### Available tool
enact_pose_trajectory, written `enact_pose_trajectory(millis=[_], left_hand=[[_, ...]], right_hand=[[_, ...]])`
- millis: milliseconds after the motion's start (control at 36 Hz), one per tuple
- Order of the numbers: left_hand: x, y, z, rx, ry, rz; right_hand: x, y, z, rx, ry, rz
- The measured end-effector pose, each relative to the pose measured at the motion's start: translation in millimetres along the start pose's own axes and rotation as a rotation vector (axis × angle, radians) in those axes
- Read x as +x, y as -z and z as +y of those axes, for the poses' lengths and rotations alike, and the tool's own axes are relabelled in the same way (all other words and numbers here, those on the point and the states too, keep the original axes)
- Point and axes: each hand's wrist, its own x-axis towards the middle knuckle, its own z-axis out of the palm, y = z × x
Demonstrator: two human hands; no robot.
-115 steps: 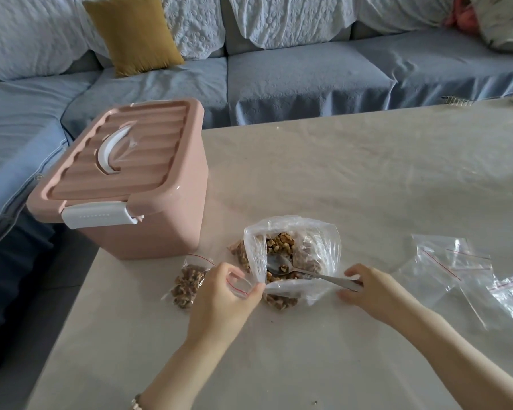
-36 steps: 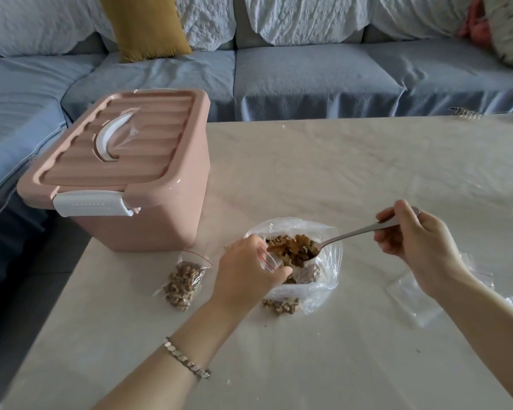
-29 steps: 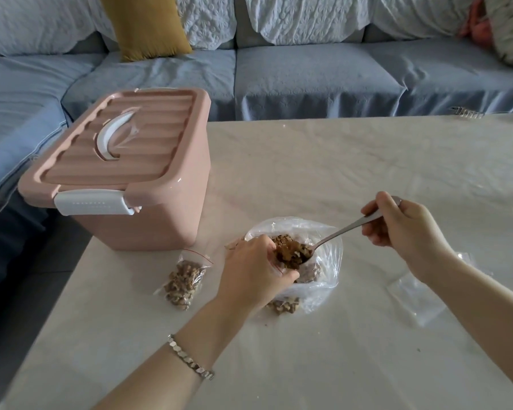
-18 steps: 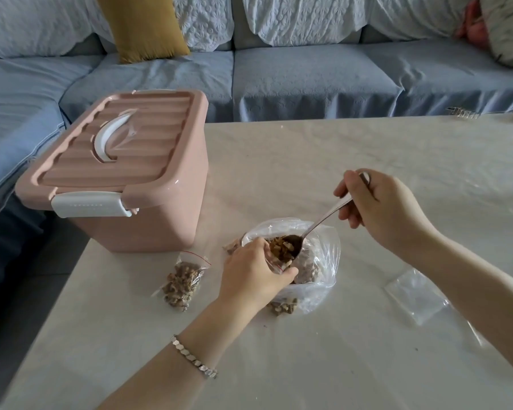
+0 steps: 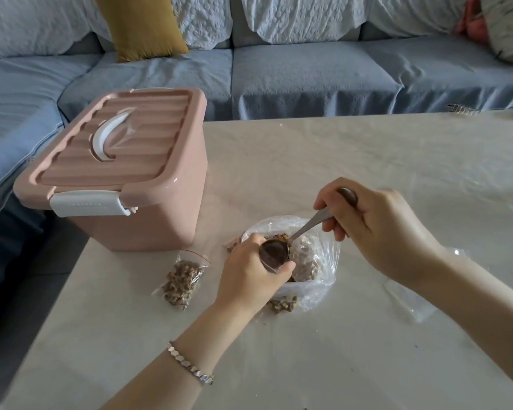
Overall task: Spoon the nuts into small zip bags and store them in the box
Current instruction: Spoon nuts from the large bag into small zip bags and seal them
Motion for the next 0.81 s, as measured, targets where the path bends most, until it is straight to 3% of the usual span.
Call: enact_pose_trajectory(millis=[111,222,389,611,806], left_hand=[[-3.6,7.1,-6.1,-0.041,0.012,0.058],[-11.9,17.6,-18.7,-0.044,0.061,0.112],[-24.3,22.5,-30.1,-0.081,0.239,-0.001],[-27.0,13.1,-22.4,-0.033,0.321,-0.187],[-27.1,8.8,-22.0,-0.127,0.322,-0.185]], right_hand=[[-6.5,8.4,8.9,0.060,0.045,0.190],[-23.0,10.2,28.1,0.088,-0.060,0.327],[-56.8,-26.7,59.5,0.095,-0.220,0.320],[-80.4,-68.9,69.1,0.032,-0.257,0.296],[-87.0,-84.6,60.7,0.283,-0.545,0.360]])
